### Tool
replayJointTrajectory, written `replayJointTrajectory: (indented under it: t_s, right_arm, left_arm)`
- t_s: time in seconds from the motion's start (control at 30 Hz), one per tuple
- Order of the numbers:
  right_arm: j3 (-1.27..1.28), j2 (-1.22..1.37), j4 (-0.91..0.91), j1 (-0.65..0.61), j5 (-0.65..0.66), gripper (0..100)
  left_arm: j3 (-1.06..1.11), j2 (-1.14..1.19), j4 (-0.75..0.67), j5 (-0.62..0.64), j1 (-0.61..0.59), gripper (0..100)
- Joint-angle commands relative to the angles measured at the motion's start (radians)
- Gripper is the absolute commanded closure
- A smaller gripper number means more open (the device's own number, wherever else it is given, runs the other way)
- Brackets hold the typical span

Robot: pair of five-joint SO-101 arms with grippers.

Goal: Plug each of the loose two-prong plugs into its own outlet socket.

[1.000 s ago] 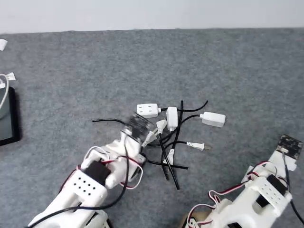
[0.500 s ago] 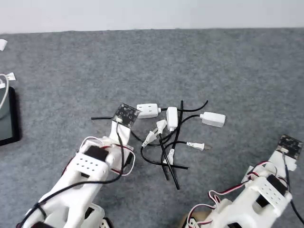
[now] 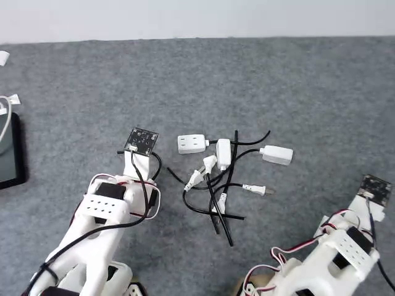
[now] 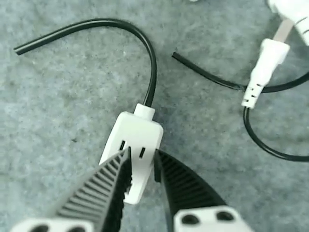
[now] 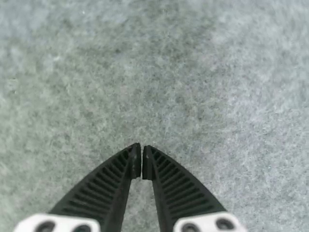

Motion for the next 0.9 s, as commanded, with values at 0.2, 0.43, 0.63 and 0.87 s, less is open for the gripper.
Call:
replayJointTrajectory:
  t_s: [0.2, 0.43, 0.63, 0.87]
  right_arm:
    - [-0.003, -0.021, -0.012, -0.002, 0.015, 98.7]
    - [-0.003, -0.021, -0.012, -0.002, 0.015, 98.7]
    - [-0.003, -0.021, -0.012, -0.002, 0.015, 98.7]
    - [-0.003, -0.021, -0.012, -0.002, 0.015, 98.7]
  left_arm:
    - [-0.031, 0.006, 0.032, -0.005, -0.078, 80]
    - [-0.031, 0.008, 0.043, -0.098, -0.087, 80]
    - [-0.045, 0.012, 0.021, -0.15, -0.089, 80]
    - [-0.236, 0.282, 0.077, -0.21, -0.091, 80]
